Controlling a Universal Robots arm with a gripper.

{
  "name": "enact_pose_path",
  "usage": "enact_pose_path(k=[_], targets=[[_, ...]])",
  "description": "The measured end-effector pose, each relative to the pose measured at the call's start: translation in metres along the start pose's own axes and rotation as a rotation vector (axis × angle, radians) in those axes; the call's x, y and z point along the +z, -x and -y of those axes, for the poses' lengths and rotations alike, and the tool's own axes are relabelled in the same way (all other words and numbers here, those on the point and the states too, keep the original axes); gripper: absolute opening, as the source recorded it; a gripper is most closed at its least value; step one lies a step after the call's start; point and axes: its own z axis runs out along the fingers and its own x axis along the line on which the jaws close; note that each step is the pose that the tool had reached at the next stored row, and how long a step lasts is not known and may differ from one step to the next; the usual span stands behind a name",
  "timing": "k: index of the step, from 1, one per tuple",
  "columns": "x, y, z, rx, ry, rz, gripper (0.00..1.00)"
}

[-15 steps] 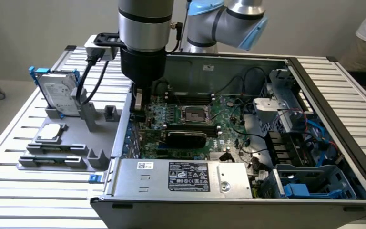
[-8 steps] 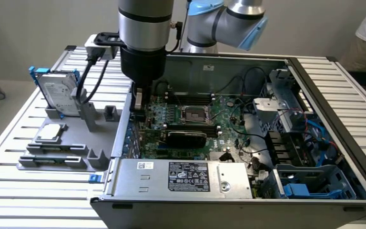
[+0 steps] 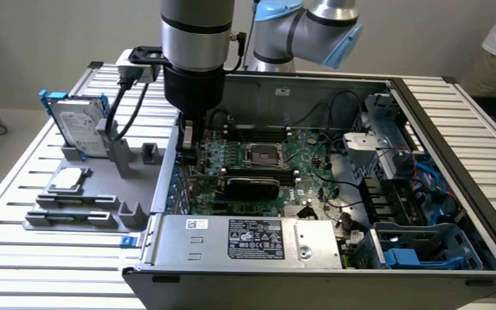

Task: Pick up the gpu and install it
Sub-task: 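Press down on the gpu until it lock into place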

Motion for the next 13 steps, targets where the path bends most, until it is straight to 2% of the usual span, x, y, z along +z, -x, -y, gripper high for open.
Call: enact_pose_path(k=[8,13], targets=[[0.0013,0.0022,0.0008,0.001,0.0,-0.0024,0.11],[-0.0025,0.002,0.0086,0.0,-0.0004,-0.0025,0.11]])
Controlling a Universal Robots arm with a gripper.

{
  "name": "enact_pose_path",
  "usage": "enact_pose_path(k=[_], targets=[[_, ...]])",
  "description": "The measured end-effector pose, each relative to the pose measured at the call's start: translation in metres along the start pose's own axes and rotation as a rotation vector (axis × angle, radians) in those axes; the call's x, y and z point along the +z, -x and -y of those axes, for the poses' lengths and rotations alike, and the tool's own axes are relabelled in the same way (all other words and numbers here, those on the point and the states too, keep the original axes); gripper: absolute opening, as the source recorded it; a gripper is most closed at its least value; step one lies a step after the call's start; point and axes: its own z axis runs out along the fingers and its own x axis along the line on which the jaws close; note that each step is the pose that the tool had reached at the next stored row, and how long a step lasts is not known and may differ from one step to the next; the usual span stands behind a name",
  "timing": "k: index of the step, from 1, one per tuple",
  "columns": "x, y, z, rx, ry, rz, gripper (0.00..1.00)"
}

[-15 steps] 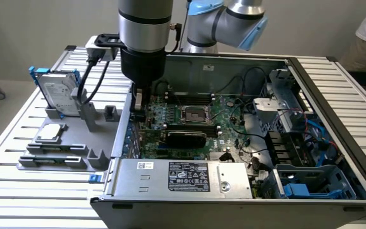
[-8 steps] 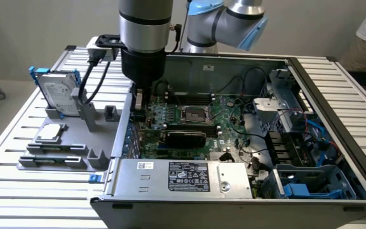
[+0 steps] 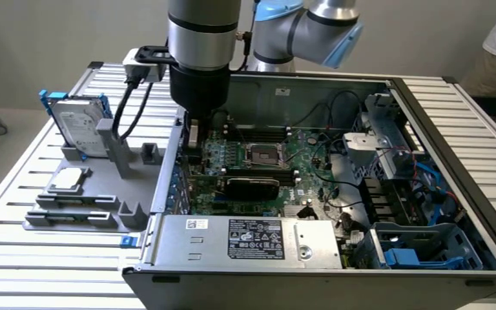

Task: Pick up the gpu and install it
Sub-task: 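Press down on the gpu until it lock into place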

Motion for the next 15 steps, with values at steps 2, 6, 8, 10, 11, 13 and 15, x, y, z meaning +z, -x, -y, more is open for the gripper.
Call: enact_pose_path(k=[2,6,8,10,11,13,15], targets=[[-0.0035,0.0,0.0048,-0.001,0.0001,-0.0002,0.11],[-0.0128,-0.001,0.014,-0.002,-0.0001,-0.0003,0.11],[-0.0183,-0.001,0.0182,-0.003,-0.0001,-0.0004,0.11],[-0.0241,-0.002,0.0219,-0.004,-0.0001,-0.0004,0.11],[-0.0268,-0.002,0.0236,-0.004,-0.0001,-0.0005,0.11],[-0.0322,-0.002,0.0271,-0.004,-0.0002,-0.0005,0.11],[-0.0375,-0.003,0.0306,-0.005,-0.0003,-0.0006,0.11]])
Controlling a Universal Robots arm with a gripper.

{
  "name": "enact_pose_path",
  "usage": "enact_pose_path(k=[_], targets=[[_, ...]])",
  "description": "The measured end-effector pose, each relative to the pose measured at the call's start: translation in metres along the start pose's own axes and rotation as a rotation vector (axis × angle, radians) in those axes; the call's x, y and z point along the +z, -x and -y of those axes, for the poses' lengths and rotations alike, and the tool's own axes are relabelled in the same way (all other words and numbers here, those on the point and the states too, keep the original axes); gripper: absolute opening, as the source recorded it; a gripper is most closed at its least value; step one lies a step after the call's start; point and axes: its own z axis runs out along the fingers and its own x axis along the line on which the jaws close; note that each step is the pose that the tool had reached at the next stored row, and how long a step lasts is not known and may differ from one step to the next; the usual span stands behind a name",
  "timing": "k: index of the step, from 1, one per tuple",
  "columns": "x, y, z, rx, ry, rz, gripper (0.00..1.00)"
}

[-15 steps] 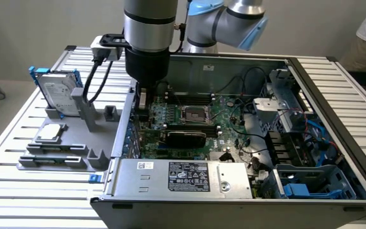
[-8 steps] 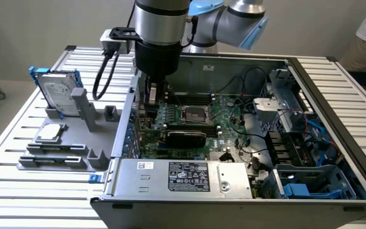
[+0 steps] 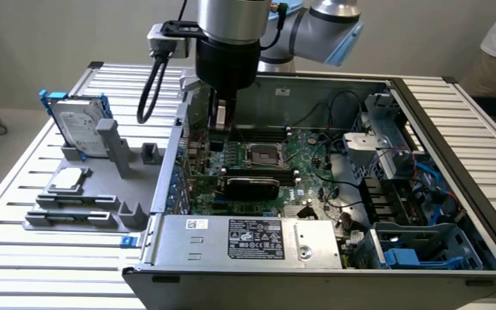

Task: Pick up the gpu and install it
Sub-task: 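Press down on the gpu until it lock into place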

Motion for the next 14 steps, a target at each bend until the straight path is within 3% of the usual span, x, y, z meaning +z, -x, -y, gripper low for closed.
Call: enact_pose_path(k=[4,7,9,10,11,12,14], targets=[[-0.0082,-0.001,0.0073,-0.001,-0.002,0.0003,0.11],[-0.0104,-0.002,0.012,-0.003,-0.0119,0.0005,0.11],[-0.0108,-0.002,0.0141,-0.003,-0.0274,0.0005,0.11],[-0.0109,-0.002,0.0146,-0.004,-0.0408,0.0004,0.11],[-0.0109,-0.002,0.0146,-0.004,-0.0579,0.0001,0.11],[-0.0112,-0.002,0.0146,-0.003,-0.0658,0.0004,0.11],[-0.0111,-0.003,0.0147,-0.004,-0.066,0.0004,0.11]])
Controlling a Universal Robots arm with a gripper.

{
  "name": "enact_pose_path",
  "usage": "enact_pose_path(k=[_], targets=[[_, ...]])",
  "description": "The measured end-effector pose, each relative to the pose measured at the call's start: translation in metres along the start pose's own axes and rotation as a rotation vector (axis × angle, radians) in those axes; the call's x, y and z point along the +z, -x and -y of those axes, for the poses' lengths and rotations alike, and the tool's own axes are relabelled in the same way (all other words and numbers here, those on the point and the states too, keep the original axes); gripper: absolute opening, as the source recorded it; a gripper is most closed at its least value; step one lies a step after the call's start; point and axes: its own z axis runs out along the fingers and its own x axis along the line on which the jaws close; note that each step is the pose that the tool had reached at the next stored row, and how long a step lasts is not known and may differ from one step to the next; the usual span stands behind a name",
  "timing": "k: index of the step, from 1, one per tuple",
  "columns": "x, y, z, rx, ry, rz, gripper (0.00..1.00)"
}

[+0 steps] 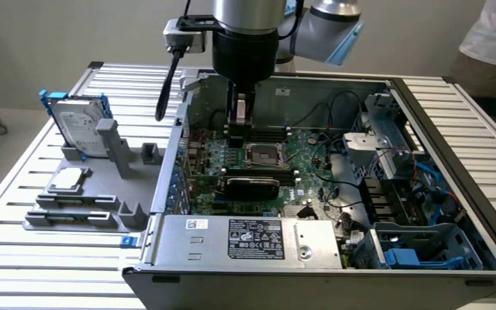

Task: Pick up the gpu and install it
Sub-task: 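Press down on the gpu until it lock into place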

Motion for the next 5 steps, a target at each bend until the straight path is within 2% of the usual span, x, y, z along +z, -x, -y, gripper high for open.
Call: enact_pose_path(k=[5], targets=[[0.0,0.0,-0.0001,0.0,0.0,0.0,0.11]])
